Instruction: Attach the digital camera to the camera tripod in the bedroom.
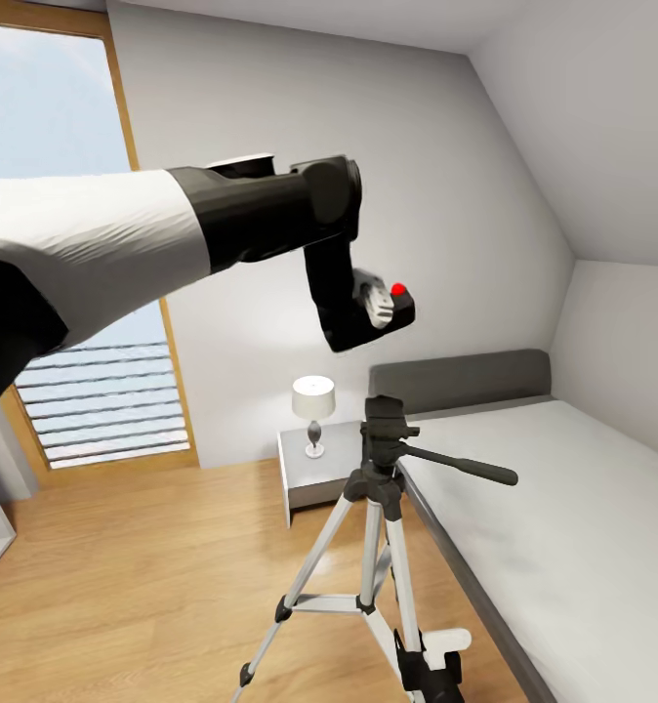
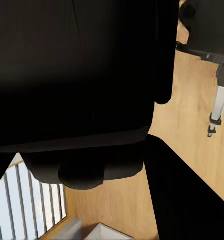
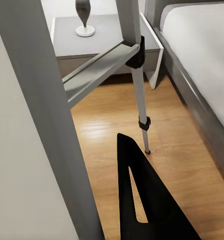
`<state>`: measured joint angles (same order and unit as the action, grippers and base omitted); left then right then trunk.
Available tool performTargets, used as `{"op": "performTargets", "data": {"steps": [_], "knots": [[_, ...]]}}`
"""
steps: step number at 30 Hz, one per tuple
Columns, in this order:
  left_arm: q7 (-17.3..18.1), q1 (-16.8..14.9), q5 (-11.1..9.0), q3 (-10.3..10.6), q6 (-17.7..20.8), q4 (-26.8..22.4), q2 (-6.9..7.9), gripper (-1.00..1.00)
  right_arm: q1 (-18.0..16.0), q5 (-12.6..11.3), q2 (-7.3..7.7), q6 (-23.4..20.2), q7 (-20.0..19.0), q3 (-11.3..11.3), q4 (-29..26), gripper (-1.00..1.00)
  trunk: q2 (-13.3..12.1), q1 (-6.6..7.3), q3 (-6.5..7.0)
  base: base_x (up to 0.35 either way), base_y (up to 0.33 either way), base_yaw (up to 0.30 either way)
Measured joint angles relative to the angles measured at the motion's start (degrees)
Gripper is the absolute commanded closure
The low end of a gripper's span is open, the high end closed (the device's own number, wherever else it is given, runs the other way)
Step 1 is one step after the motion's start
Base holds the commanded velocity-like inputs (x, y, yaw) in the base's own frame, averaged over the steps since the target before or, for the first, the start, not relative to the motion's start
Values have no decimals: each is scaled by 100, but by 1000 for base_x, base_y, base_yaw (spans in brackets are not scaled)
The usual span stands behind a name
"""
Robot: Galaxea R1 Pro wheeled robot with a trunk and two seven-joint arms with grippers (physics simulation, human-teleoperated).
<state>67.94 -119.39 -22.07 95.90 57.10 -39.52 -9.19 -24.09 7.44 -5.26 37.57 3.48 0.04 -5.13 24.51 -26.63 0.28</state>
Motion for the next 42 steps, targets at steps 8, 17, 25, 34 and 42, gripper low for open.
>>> {"op": "performTargets", "data": {"steps": [8,17,25,34,42], "knots": [[-134,67,-50,-3,4,29,-25,100,0,-37,-8,-5,2,45,-1,100,0,0,0,0,0,0],[-151,89,-736,-2,-16,-346,-29,100,0,27,-9,-4,-3,14,1,100,0,0,0,0,0,0],[-157,157,-886,1,-26,-622,-25,100,0,89,-10,7,-7,-2,12,100,0,0,0,0,0,0],[-166,371,-862,472,-37,-641,-10,100,0,98,-11,21,-8,-1,21,100,-1,0,0,0,0,0],[-165,396,-877,953,-35,-652,-9,100,0,92,-10,10,-8,5,17,100,0,0,0,0,0,0]]}}
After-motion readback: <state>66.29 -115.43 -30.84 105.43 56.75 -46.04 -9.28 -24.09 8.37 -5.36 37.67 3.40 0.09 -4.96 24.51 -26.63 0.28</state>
